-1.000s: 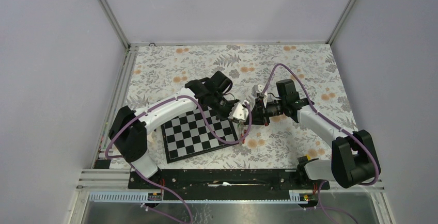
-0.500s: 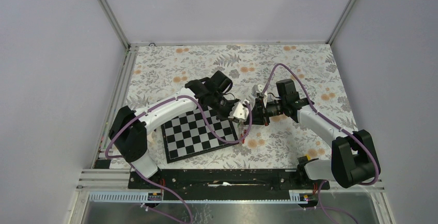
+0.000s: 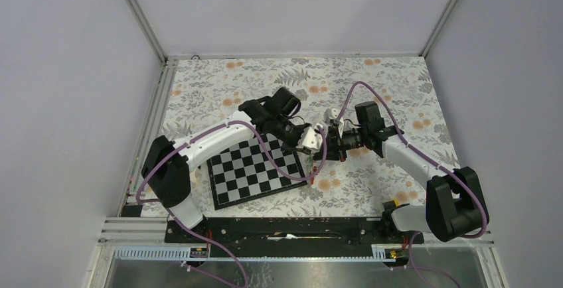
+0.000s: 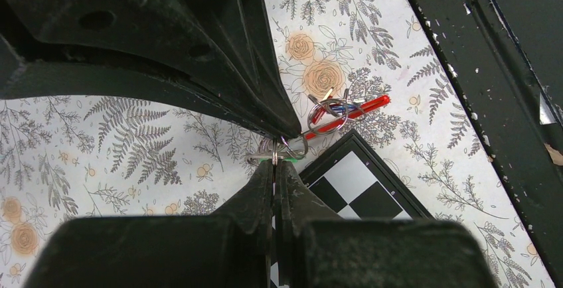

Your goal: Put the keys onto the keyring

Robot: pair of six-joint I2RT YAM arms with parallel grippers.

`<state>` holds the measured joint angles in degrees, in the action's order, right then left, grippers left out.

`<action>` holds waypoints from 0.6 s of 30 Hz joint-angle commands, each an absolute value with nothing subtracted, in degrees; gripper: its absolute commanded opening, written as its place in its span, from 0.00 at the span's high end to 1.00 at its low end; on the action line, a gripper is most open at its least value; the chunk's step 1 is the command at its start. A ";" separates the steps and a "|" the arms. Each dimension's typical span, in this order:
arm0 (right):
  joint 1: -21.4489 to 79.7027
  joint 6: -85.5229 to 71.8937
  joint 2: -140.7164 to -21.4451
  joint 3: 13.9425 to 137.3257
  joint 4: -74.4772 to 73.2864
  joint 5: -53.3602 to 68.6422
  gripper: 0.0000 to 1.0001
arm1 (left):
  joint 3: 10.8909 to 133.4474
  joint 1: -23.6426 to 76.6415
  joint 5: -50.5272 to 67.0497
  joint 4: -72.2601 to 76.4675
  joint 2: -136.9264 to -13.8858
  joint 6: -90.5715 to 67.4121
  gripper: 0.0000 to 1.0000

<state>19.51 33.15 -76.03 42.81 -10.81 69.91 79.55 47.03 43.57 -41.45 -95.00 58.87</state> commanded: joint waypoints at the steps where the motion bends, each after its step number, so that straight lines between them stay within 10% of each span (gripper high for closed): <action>1: 19.86 34.17 -76.73 43.95 -10.64 68.20 1.00 | 80.29 47.27 45.54 -39.98 -94.72 59.19 1.00; 18: 19.86 33.52 -78.22 44.87 -11.04 68.20 1.00 | 75.37 47.19 46.55 -40.69 -90.73 60.87 1.00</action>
